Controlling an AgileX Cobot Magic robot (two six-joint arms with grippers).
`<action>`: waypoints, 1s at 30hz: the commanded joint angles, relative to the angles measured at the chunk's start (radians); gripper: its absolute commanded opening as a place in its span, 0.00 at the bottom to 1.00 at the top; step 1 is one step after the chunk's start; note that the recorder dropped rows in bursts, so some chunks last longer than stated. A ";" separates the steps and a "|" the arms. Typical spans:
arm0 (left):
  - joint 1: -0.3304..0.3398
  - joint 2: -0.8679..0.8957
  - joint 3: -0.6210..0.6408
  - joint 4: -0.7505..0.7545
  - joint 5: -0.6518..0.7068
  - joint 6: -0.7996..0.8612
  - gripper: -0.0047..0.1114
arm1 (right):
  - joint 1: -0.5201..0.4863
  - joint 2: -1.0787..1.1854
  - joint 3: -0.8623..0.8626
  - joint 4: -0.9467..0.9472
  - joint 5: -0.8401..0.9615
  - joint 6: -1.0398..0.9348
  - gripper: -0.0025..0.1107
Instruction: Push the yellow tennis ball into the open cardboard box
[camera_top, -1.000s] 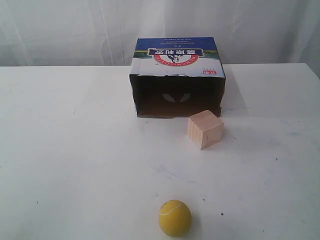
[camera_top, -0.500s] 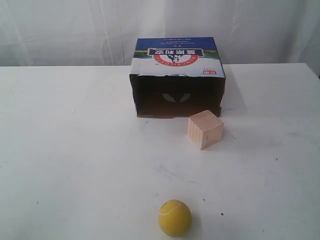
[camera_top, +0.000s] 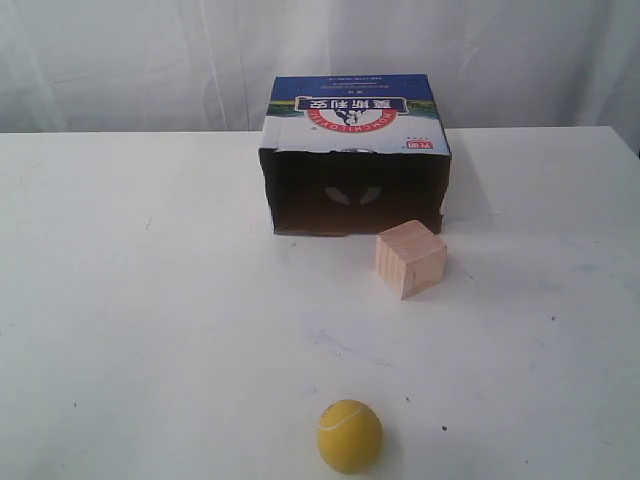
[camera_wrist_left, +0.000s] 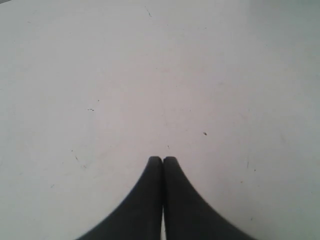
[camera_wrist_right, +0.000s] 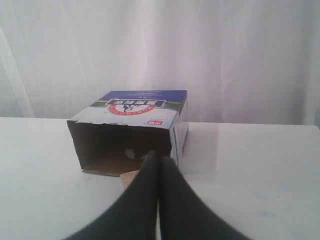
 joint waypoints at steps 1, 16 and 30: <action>-0.005 -0.005 0.004 0.003 0.010 0.002 0.04 | -0.006 0.132 -0.181 0.038 0.165 -0.086 0.02; -0.005 -0.005 0.004 0.003 0.010 0.002 0.04 | 0.165 0.739 -0.352 0.578 0.440 -0.506 0.02; -0.005 -0.005 0.004 0.003 0.010 0.002 0.04 | 0.470 1.146 -0.377 0.553 0.272 -0.509 0.02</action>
